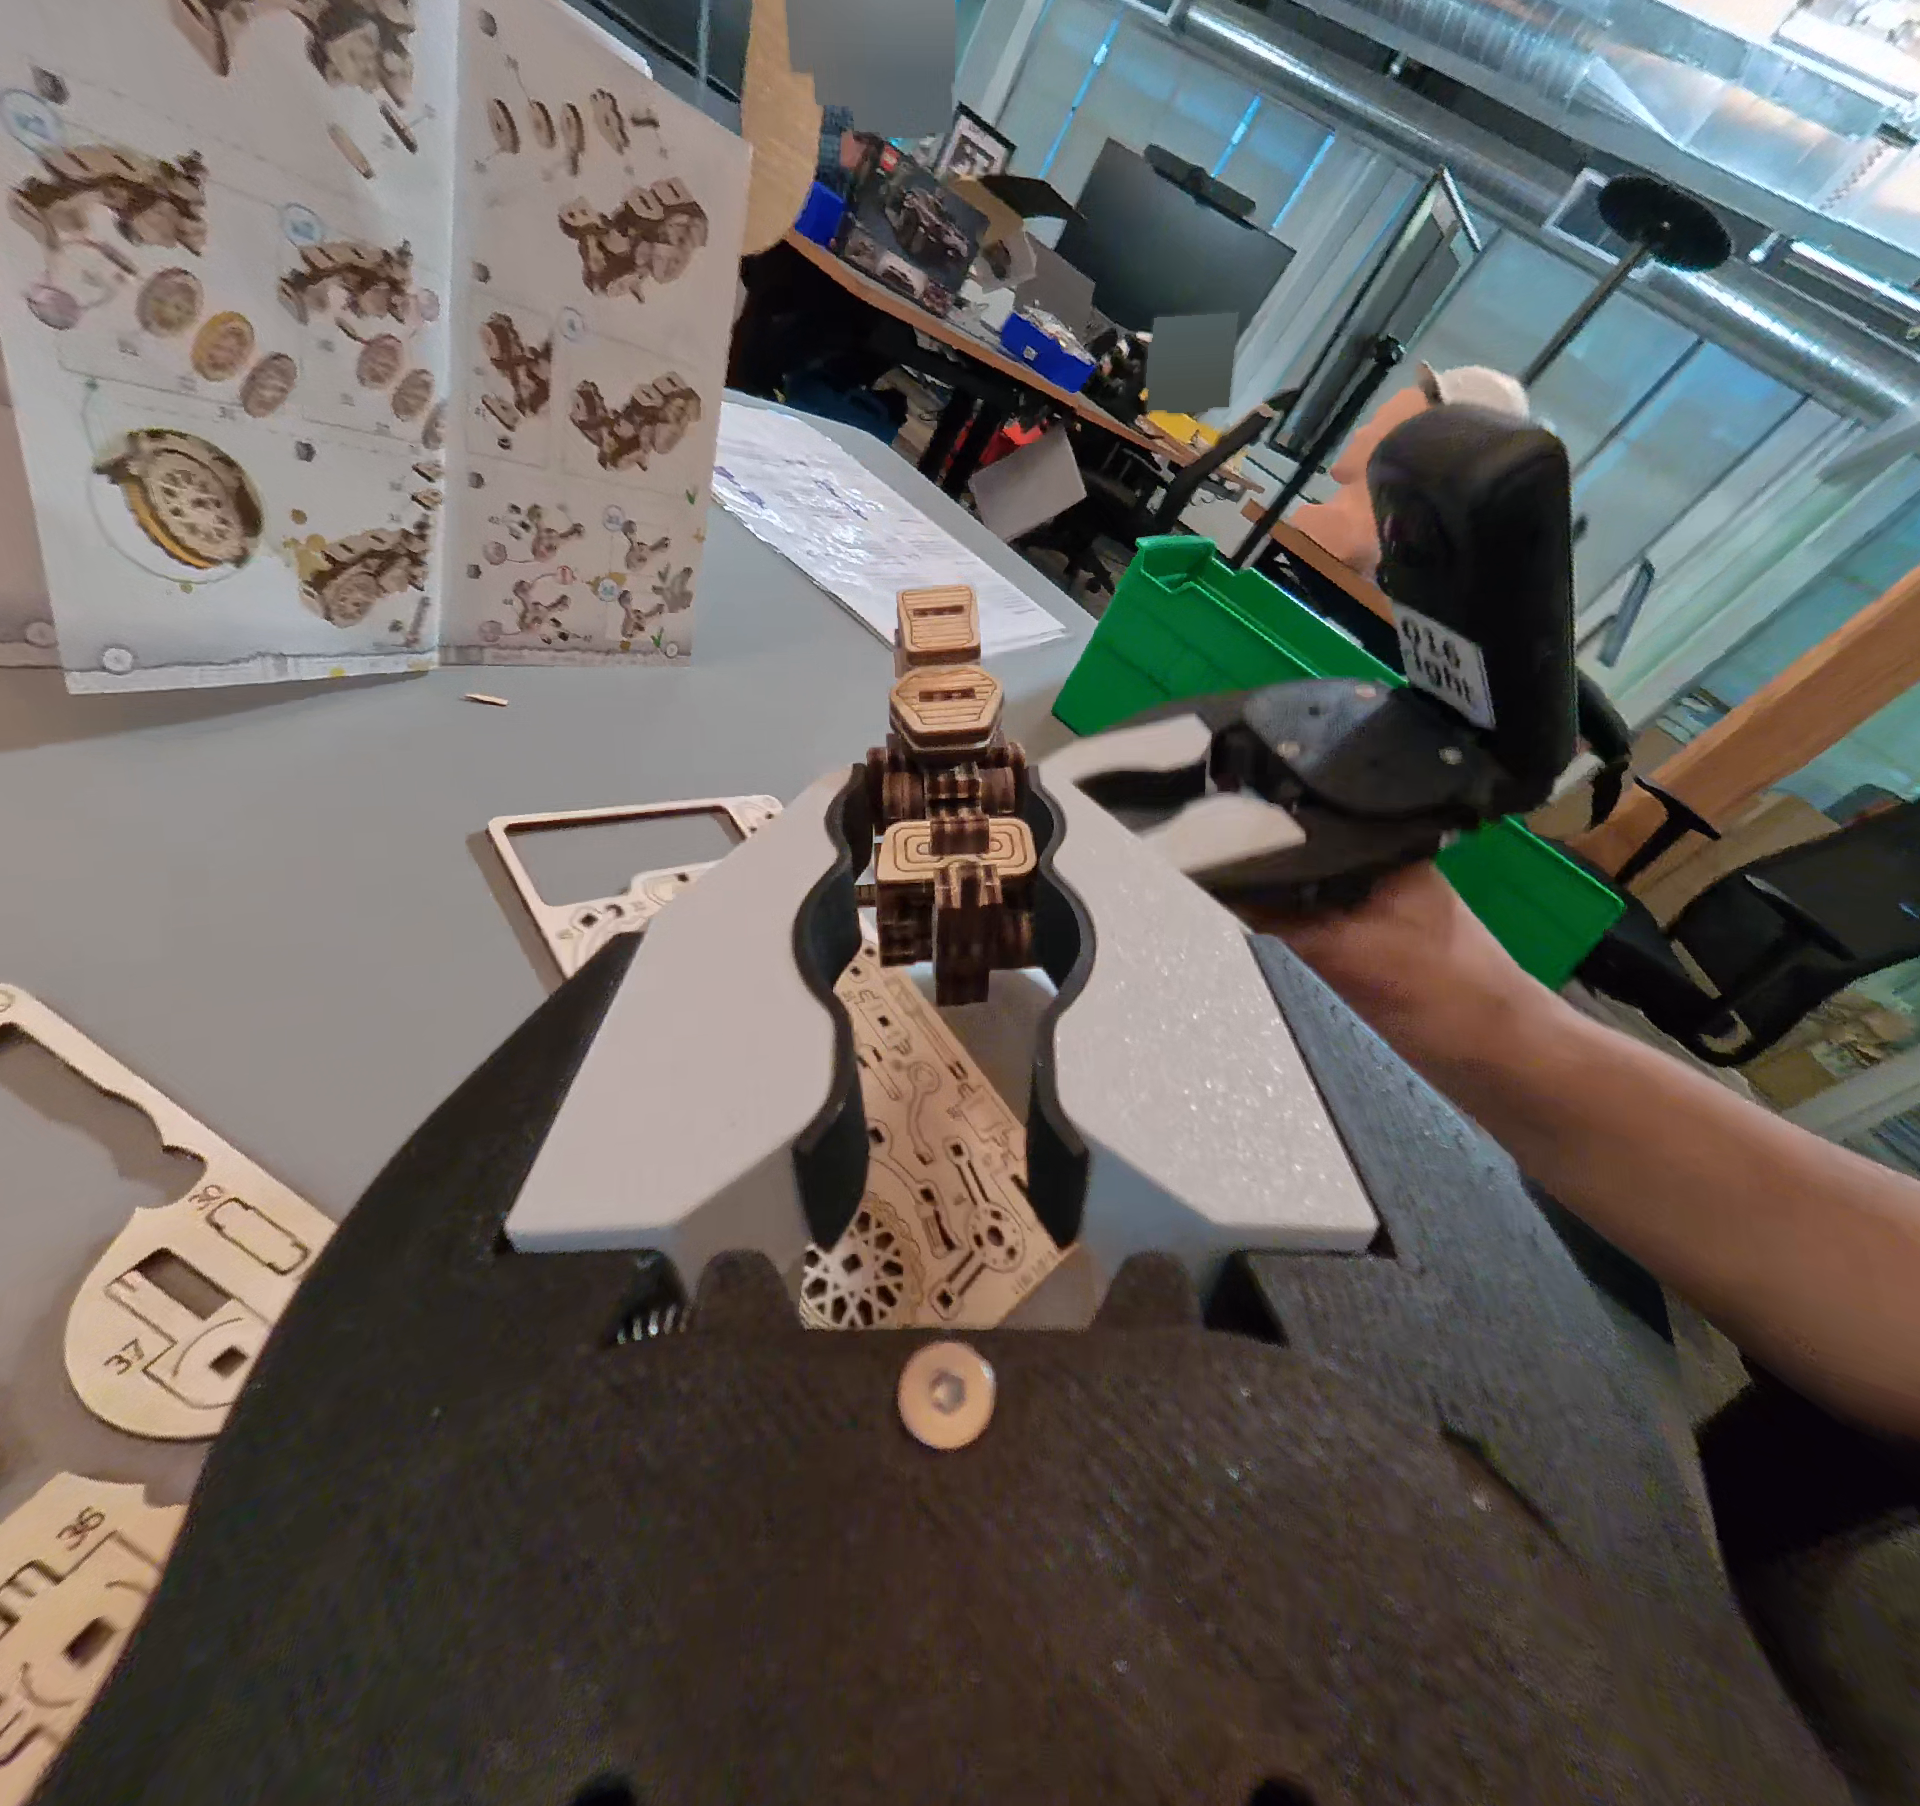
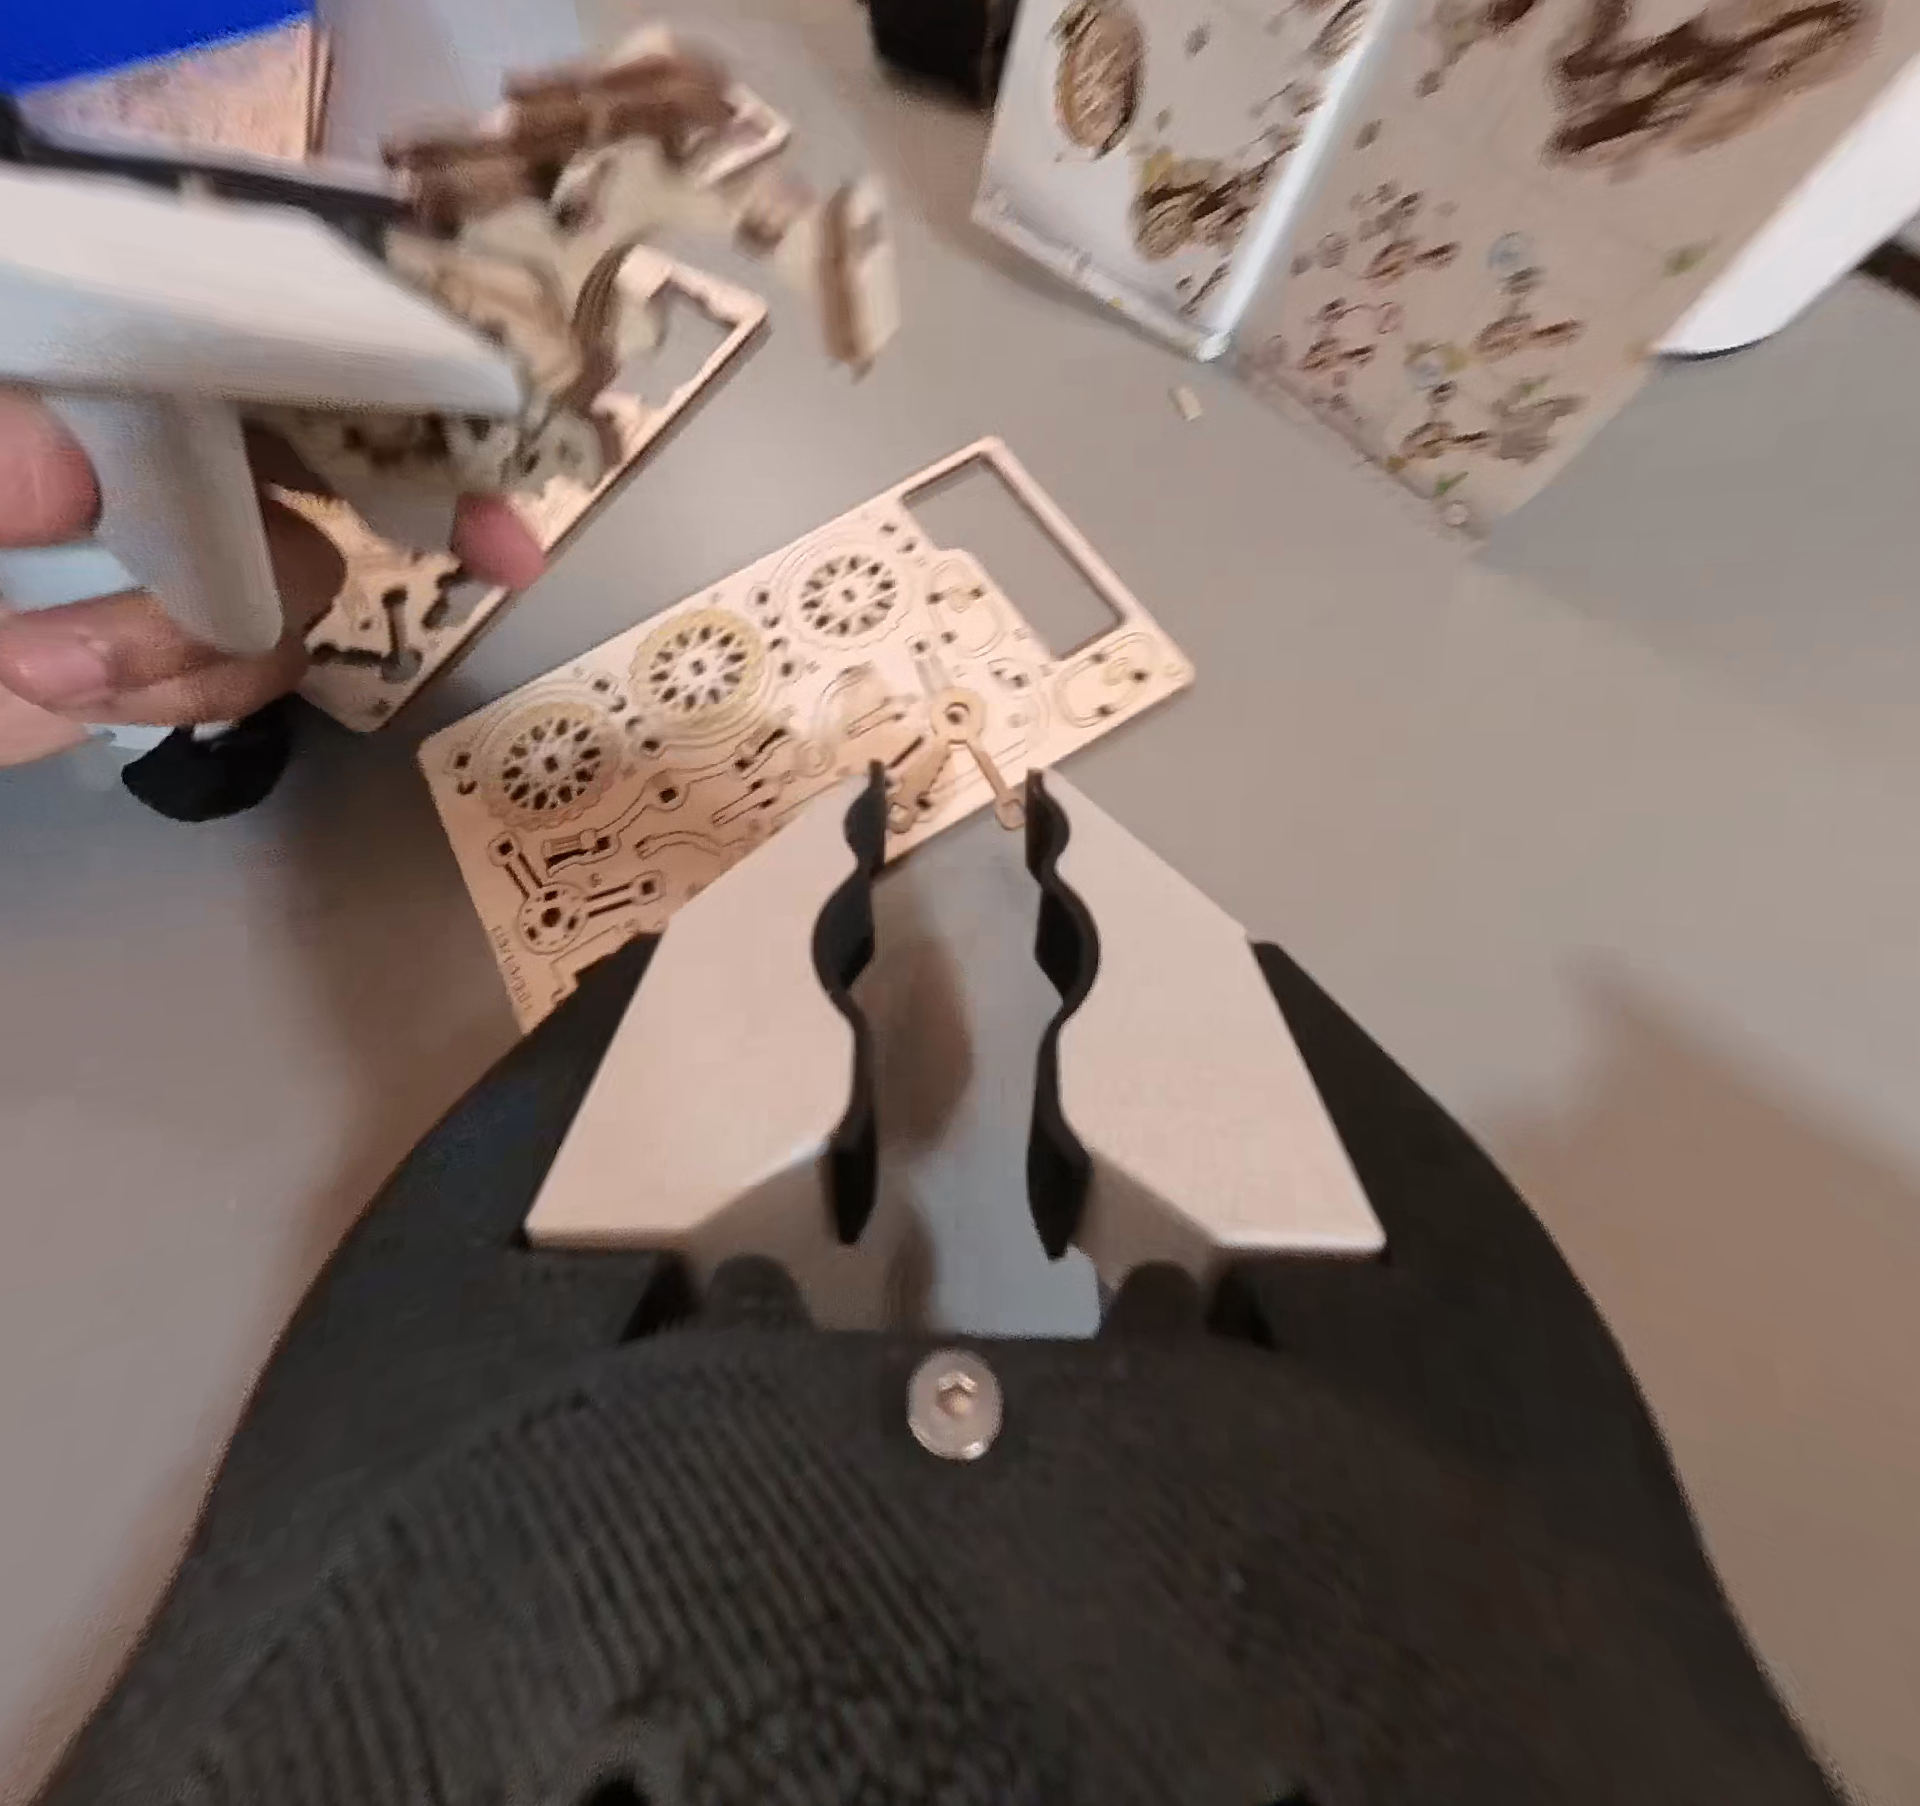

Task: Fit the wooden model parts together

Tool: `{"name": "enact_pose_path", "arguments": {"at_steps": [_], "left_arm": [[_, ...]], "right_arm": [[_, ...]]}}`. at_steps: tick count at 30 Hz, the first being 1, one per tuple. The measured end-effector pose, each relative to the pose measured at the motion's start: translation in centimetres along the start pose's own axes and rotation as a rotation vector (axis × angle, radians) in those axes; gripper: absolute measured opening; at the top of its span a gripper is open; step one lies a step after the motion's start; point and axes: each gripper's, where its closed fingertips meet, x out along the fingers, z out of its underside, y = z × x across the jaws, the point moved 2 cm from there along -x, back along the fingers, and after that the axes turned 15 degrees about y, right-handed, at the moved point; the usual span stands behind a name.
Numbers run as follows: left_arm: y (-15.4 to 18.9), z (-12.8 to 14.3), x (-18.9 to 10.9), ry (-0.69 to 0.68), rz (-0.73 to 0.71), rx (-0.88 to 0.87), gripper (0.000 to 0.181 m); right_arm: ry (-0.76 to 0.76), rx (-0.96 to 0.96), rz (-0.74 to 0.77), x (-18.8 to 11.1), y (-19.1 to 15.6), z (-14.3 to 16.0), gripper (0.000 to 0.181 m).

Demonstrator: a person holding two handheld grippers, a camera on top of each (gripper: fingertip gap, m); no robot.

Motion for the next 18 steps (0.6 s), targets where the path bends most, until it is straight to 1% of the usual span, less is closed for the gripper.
{"name": "enact_pose_path", "arguments": {"at_steps": [2,3,4,6,7,8,10,12,13,15,18], "left_arm": [[0.8,0.9,0.1,-0.065,0.053,-0.035,0.025],[1.5,1.8,0.1,-0.125,0.095,-0.063,0.025],[2.4,2.9,0.0,-0.199,0.149,-0.091,0.025],[4.7,5.7,-0.6,-0.396,0.266,-0.128,0.026],[5.7,7.3,-1.2,-0.503,0.310,-0.105,0.026],[6.5,8.7,-1.8,-0.585,0.340,-0.034,0.026],[7.7,10.8,-2.6,-0.694,0.388,0.165,0.026],[8.5,12.0,-3.2,-0.737,0.423,0.330,0.026],[8.8,12.2,-3.3,-0.740,0.432,0.374,0.027],[8.9,12.3,-3.4,-0.738,0.432,0.402,0.027],[8.6,12.0,-3.2,-0.727,0.414,0.363,0.027]], "right_arm": [[0.085,0.024,0.063,-1.4,2.0,-1.5,0.025],[0.134,0.041,0.099,-2.3,3.1,-2.2,0.025],[0.186,0.062,0.127,-3.2,4.1,-3.0,0.025],[0.285,0.101,0.163,-5.1,5.7,-4.2,0.025],[0.325,0.111,0.169,-5.8,6.2,-4.7,0.024],[0.350,0.112,0.176,-6.5,6.7,-4.9,0.025],[0.365,0.099,0.195,-7.3,7.4,-5.0,0.025],[0.369,0.089,0.205,-7.6,7.6,-5.0,0.025],[0.375,0.092,0.201,-7.6,7.6,-5.1,0.025],[0.390,0.101,0.186,-7.6,7.3,-5.3,0.025],[0.387,0.090,0.176,-7.3,7.0,-5.3,0.025]]}}
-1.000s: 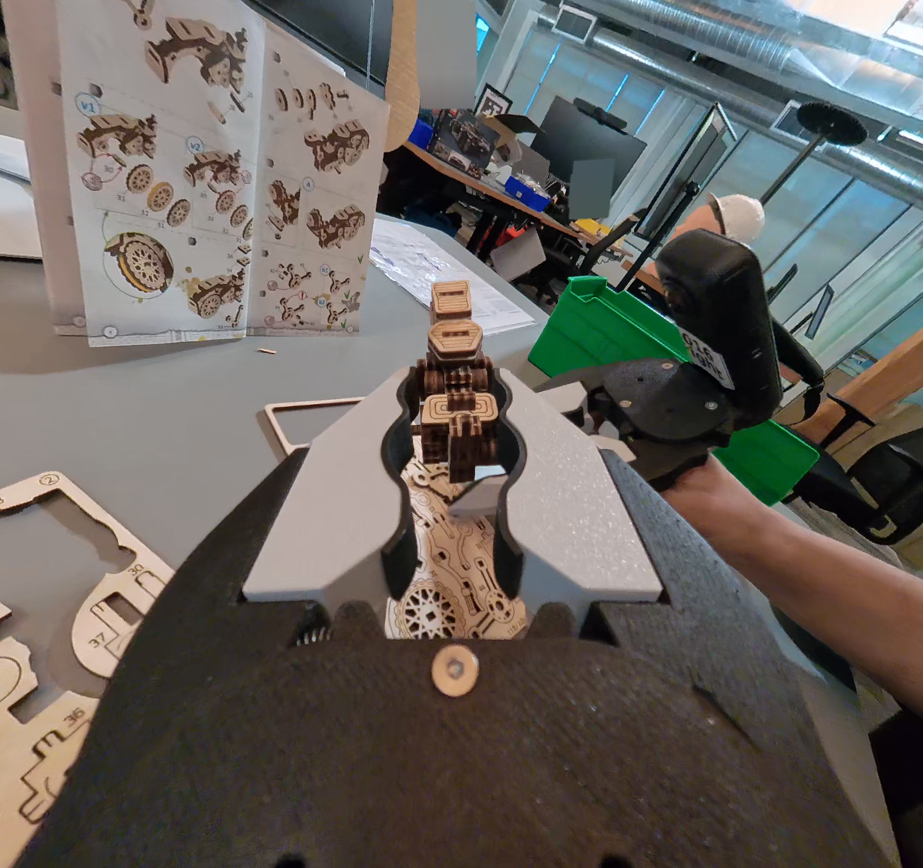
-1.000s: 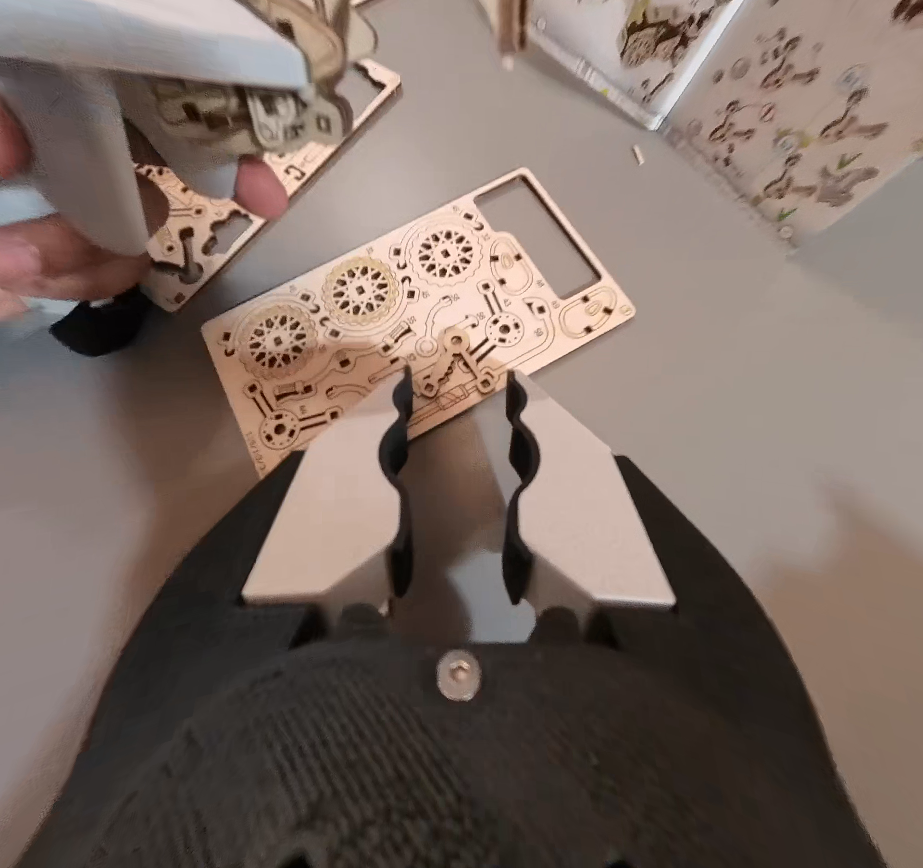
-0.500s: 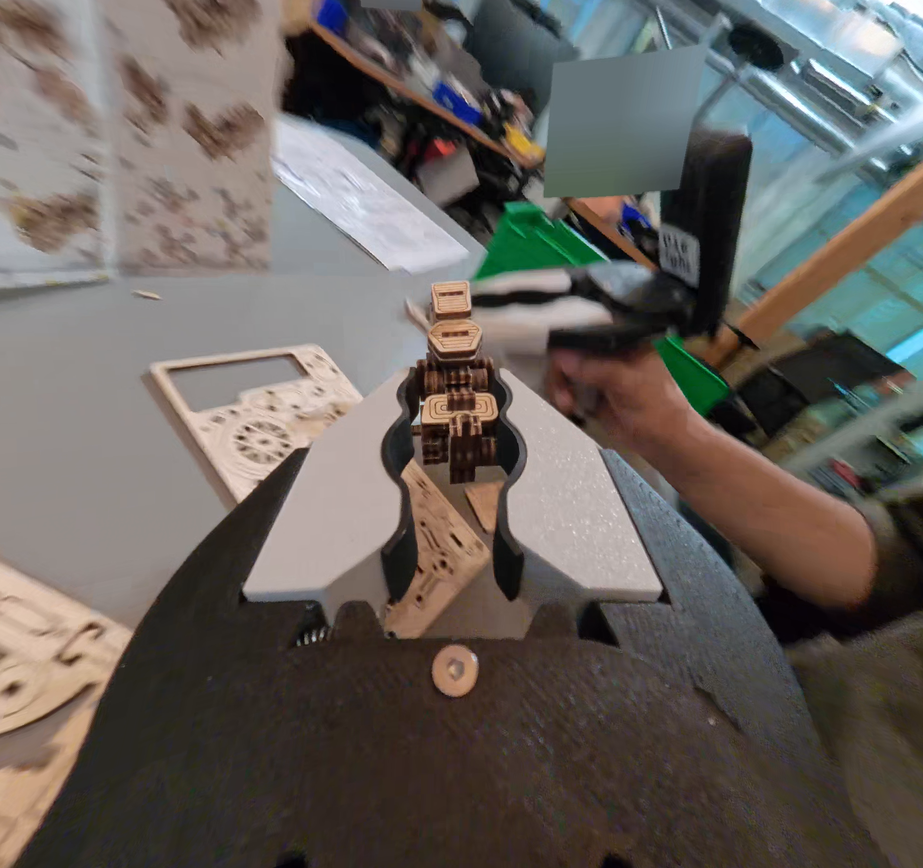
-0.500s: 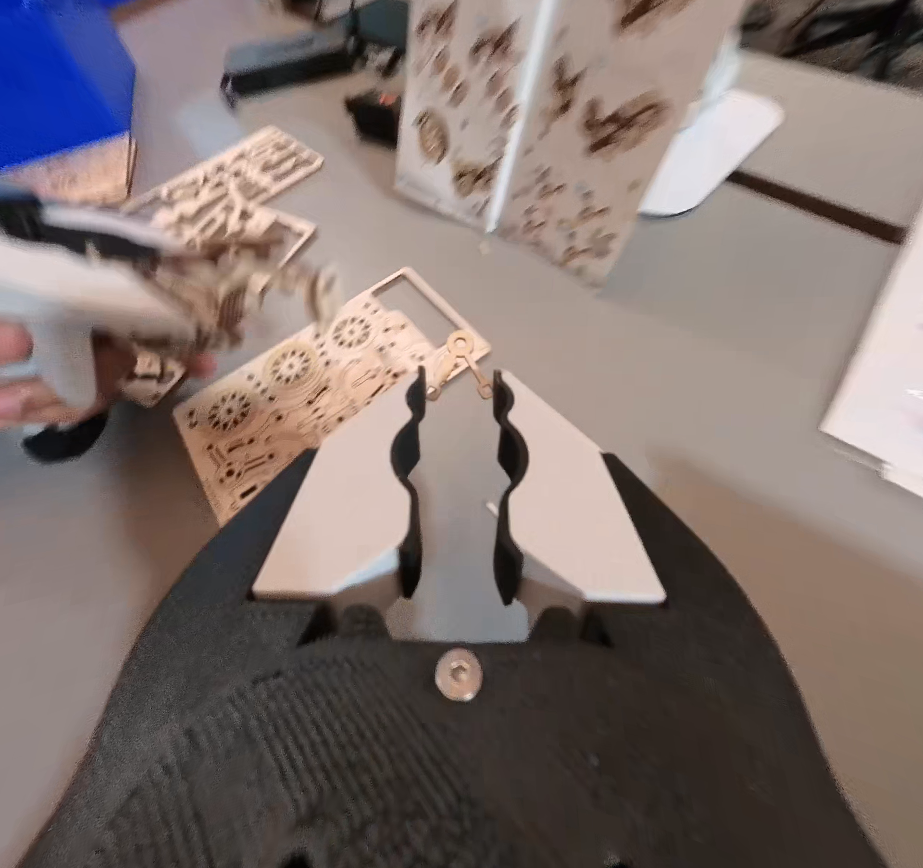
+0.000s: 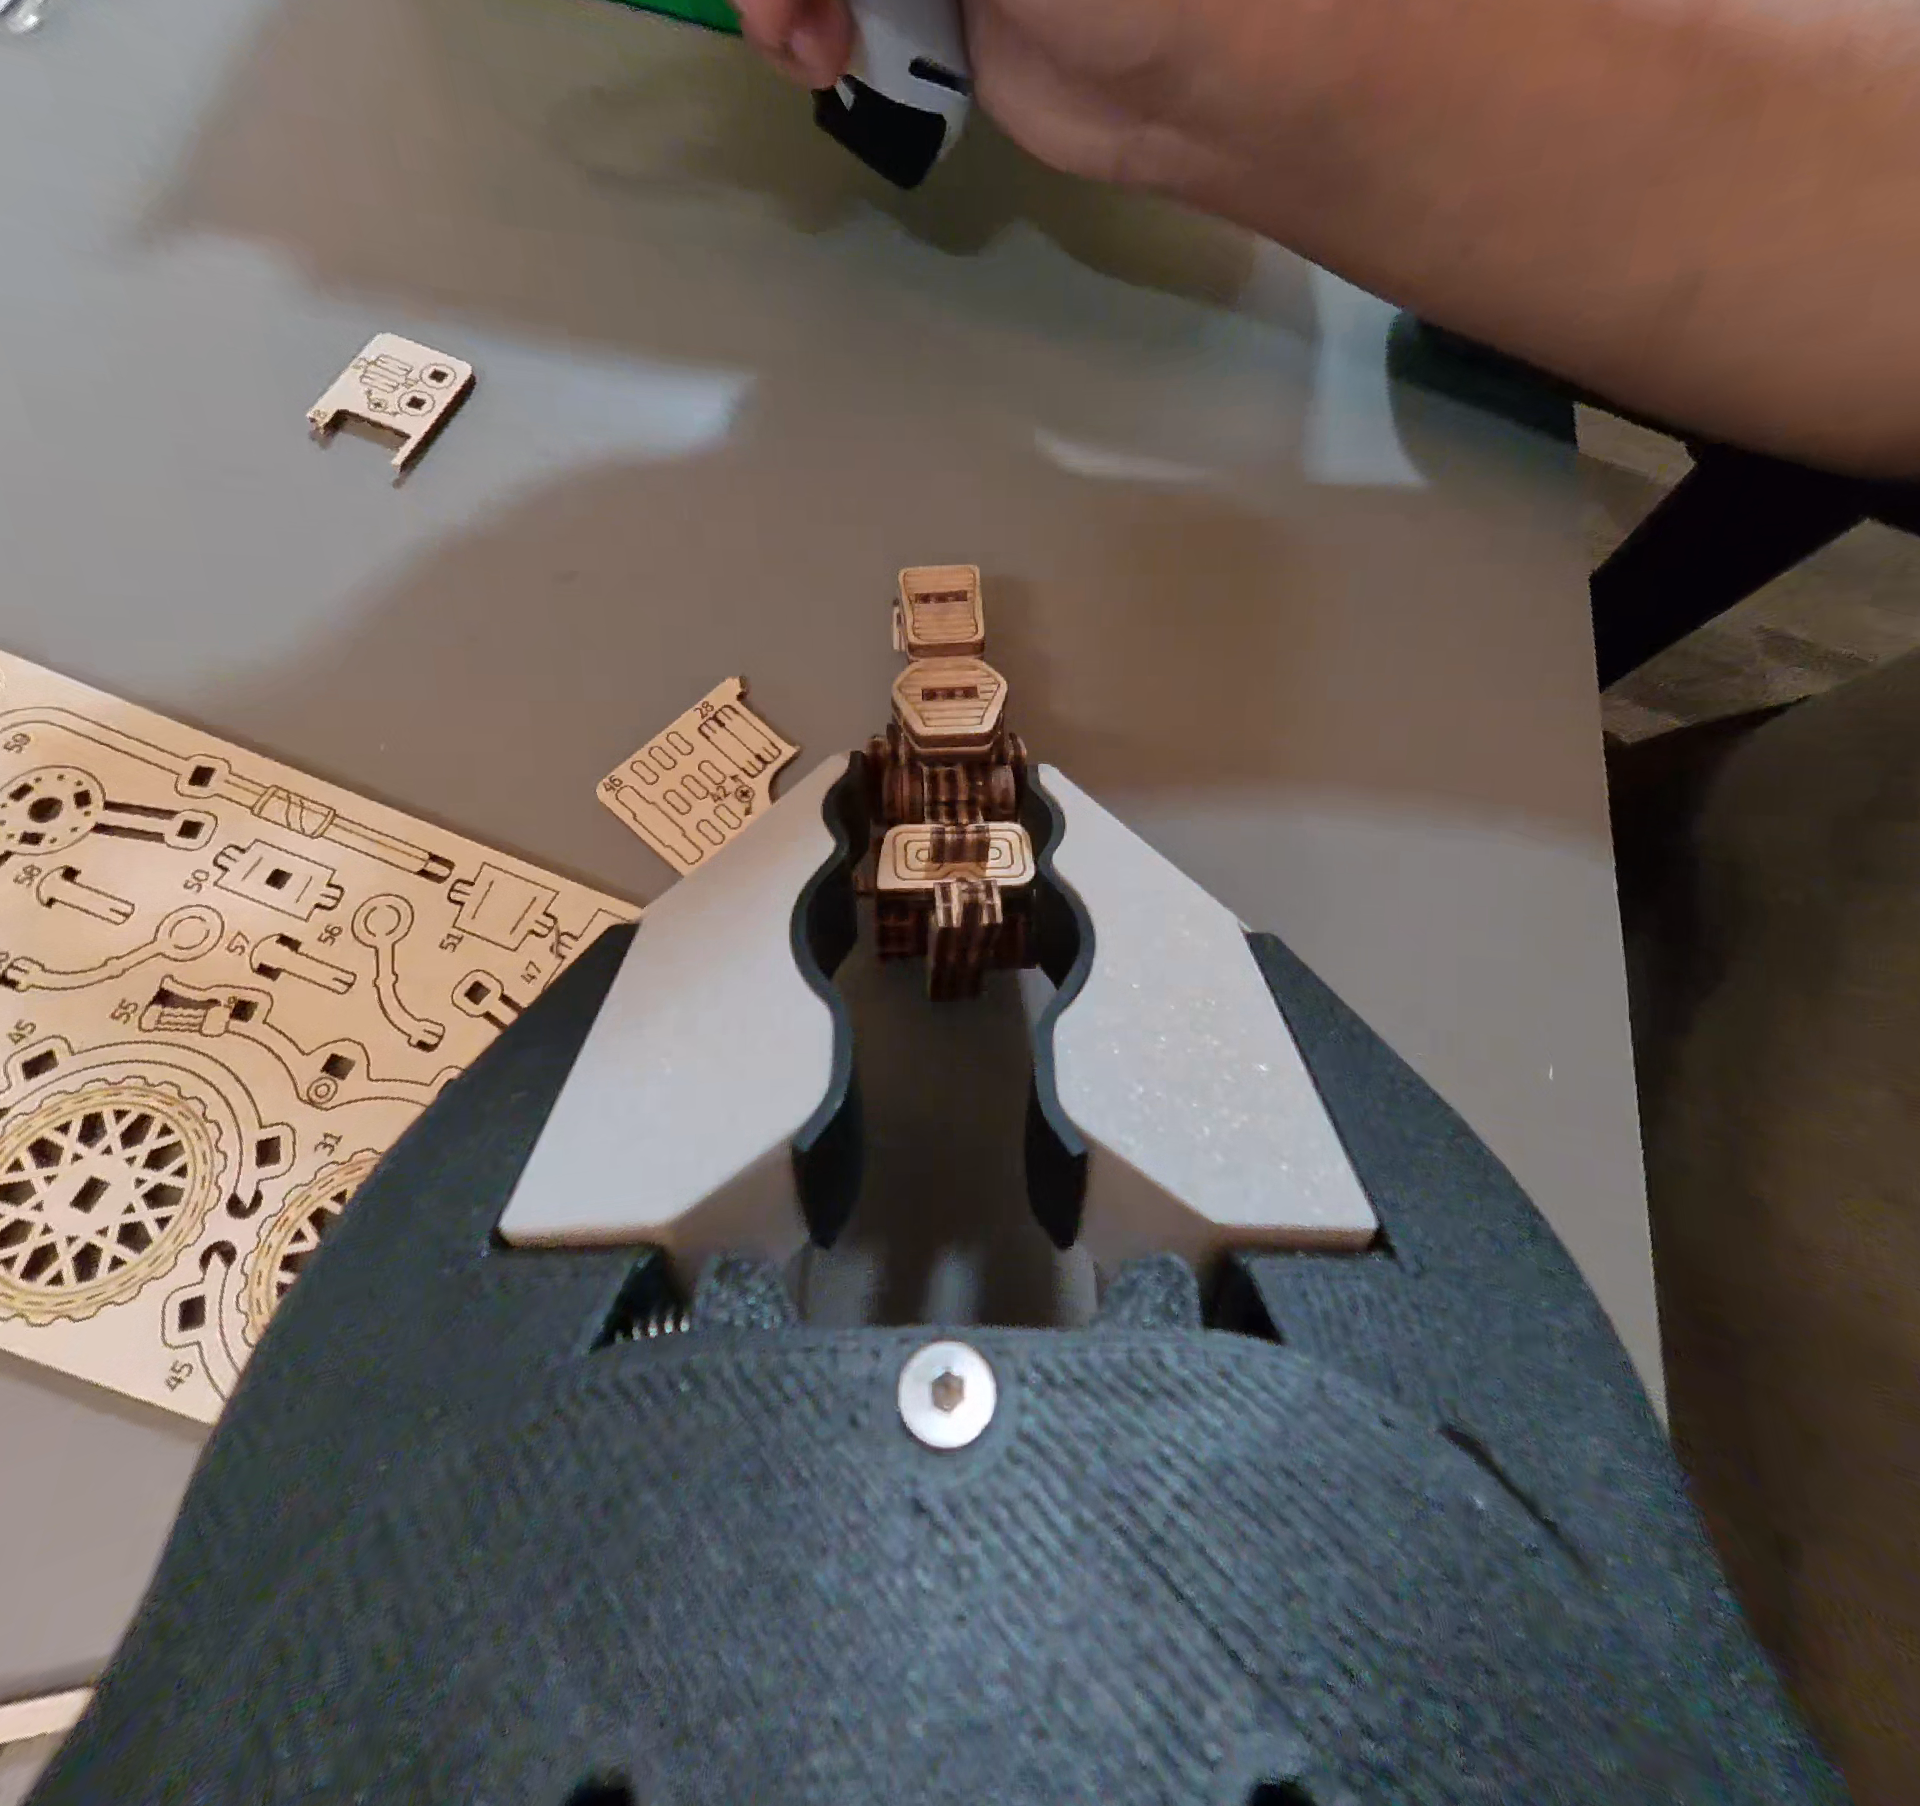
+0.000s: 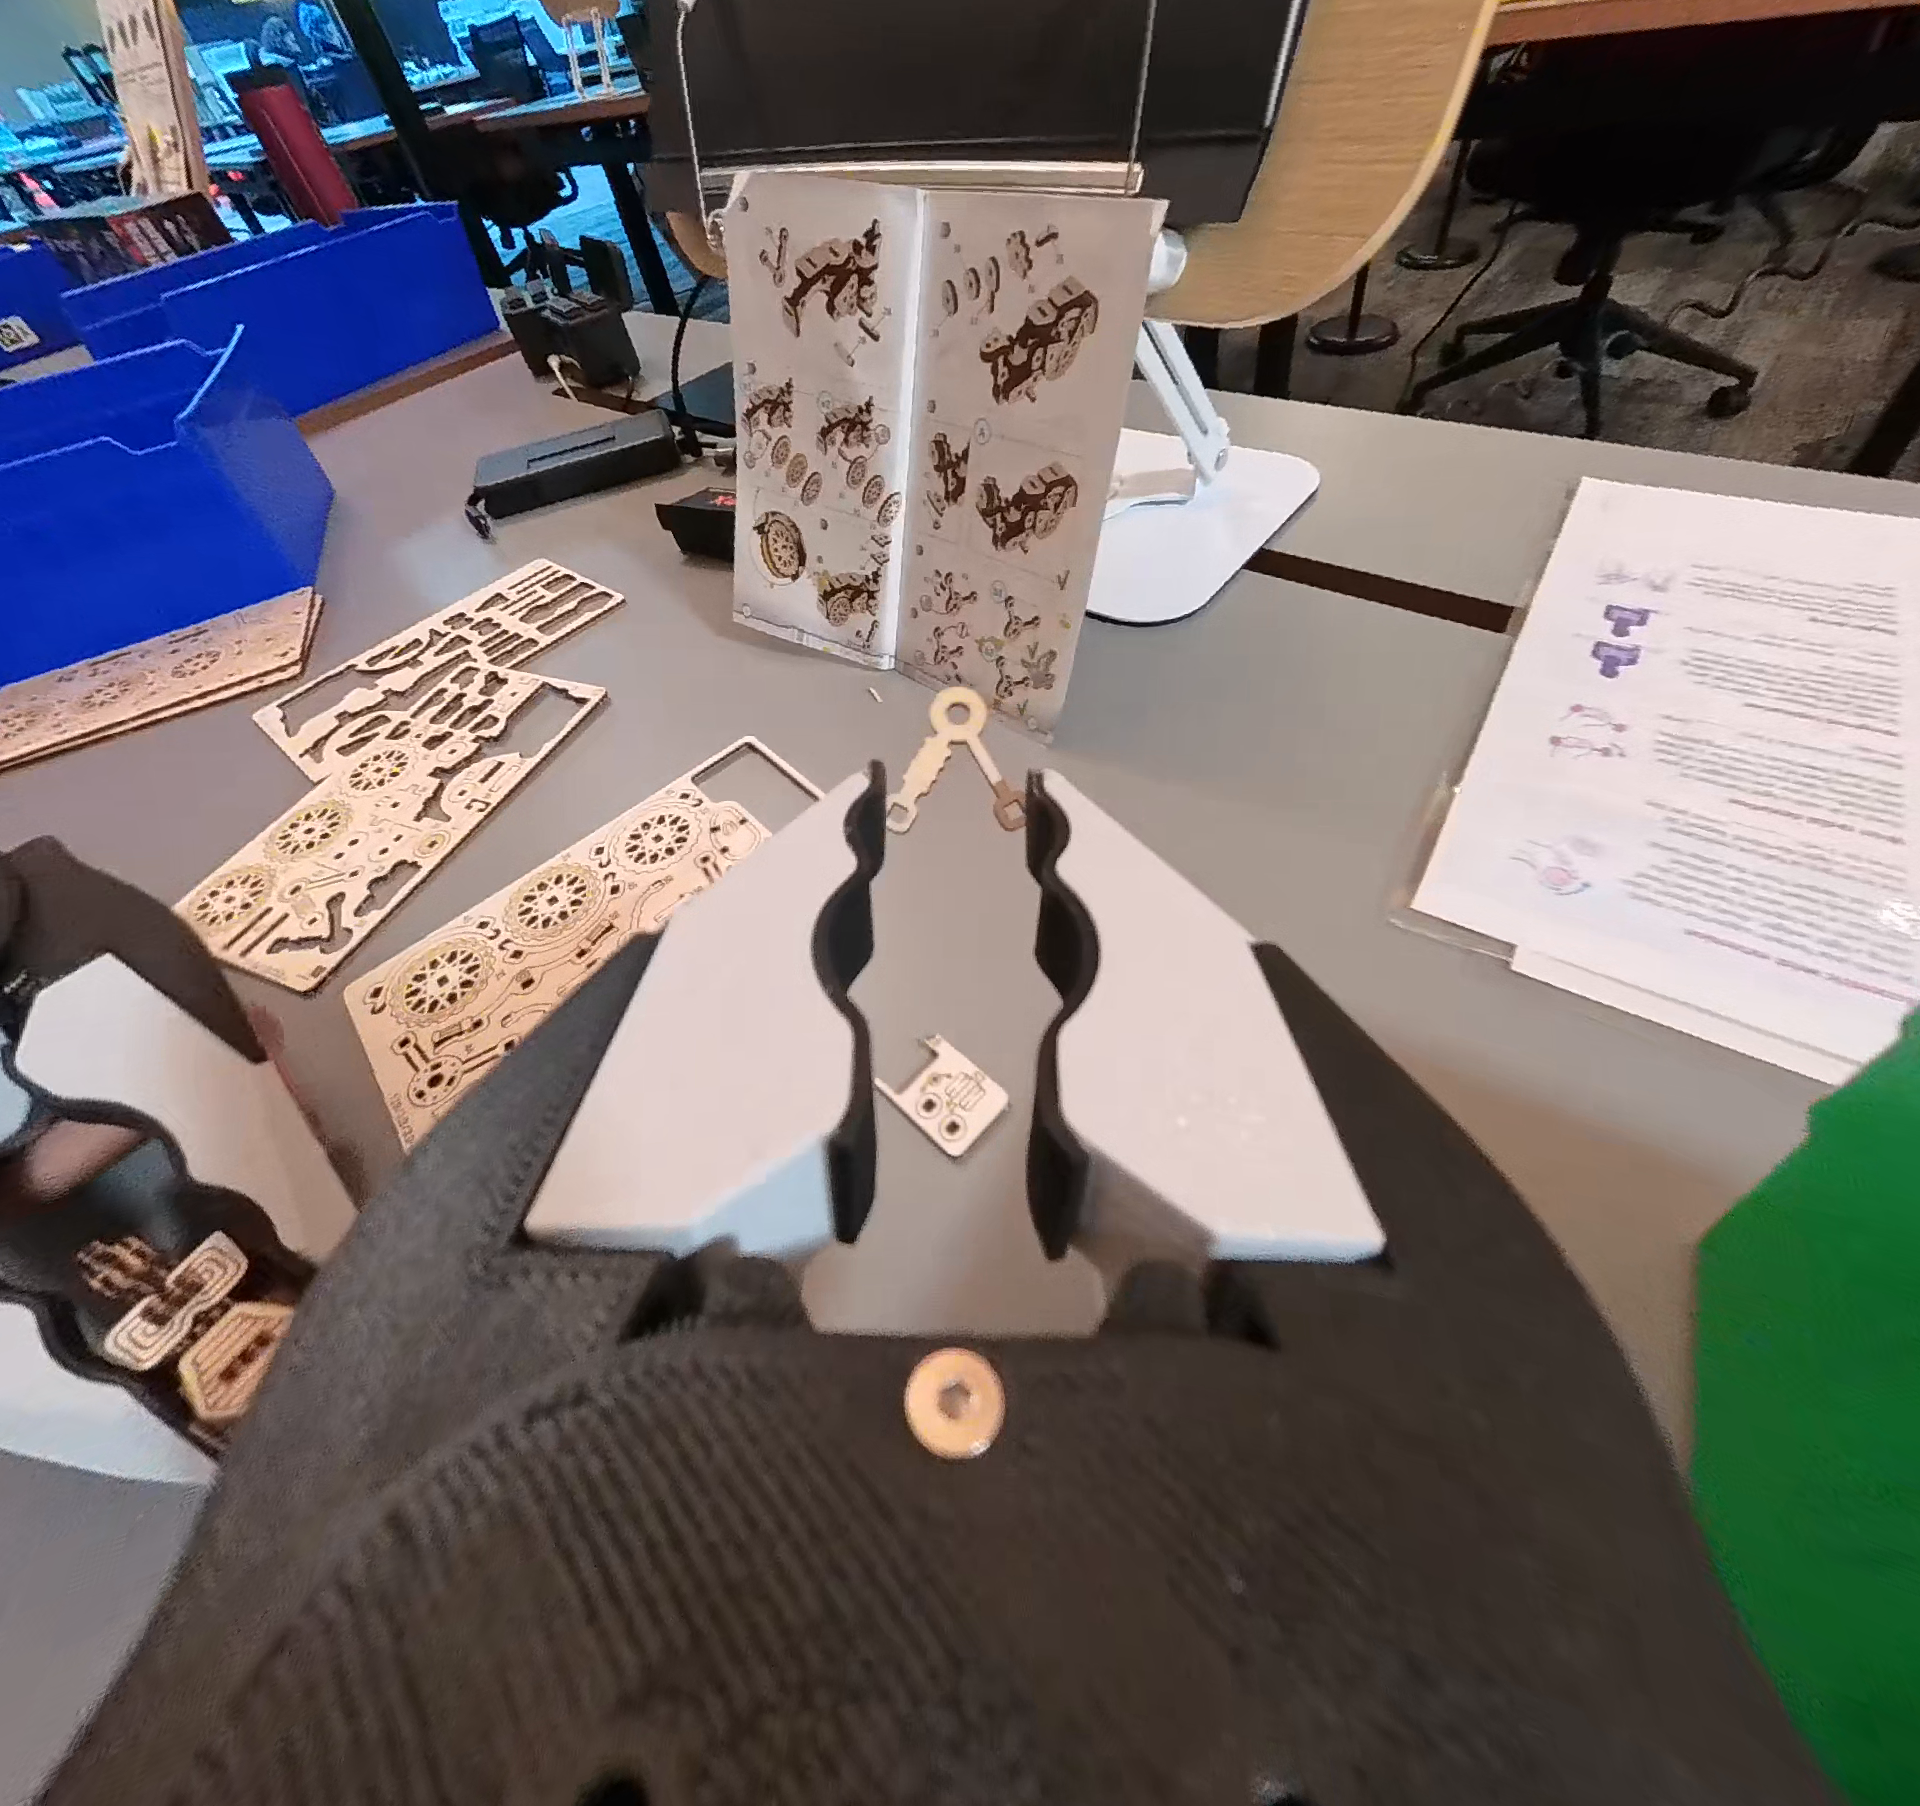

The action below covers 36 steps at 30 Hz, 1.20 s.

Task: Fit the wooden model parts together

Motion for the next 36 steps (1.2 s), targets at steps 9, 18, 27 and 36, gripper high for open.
{"name": "enact_pose_path", "arguments": {"at_steps": [9,18,27,36], "left_arm": [[0.2,0.4,-0.2,-0.020,0.021,0.001,0.048],[-3.3,-6.8,-4.9,0.468,-0.125,-0.035,0.063],[-3.6,-5.3,-6.7,0.366,-0.269,0.485,0.033],[-2.0,-4.1,-5.3,0.240,-0.243,0.671,0.009]], "right_arm": [[-0.005,-0.038,-0.045,0.4,-1.1,0.1,0.025],[-0.019,0.233,-0.556,0.0,-8.7,0.4,0.025],[-0.343,0.411,-0.884,-2.1,-14.3,4.5,0.025],[-0.403,0.483,-0.929,-3.2,-14.2,4.7,0.000]]}}
